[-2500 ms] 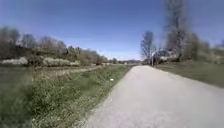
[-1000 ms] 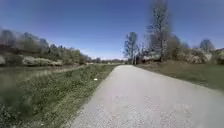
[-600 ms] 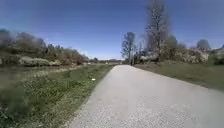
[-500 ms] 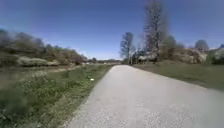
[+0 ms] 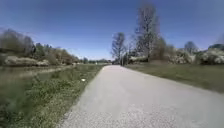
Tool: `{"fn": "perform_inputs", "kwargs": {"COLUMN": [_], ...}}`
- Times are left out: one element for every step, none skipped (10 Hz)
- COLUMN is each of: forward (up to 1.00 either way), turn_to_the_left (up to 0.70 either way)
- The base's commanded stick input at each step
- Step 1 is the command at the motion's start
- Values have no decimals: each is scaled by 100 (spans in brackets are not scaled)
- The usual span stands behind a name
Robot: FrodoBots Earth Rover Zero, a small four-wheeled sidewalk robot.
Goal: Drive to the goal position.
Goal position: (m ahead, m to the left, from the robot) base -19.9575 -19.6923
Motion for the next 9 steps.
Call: {"fn": "perform_inputs", "kwargs": {"forward": [0,0,0,0,0,0,10,45,45], "turn_to_the_left": [-45,-45,-45,-45,-45,-45,-35,0,6]}}
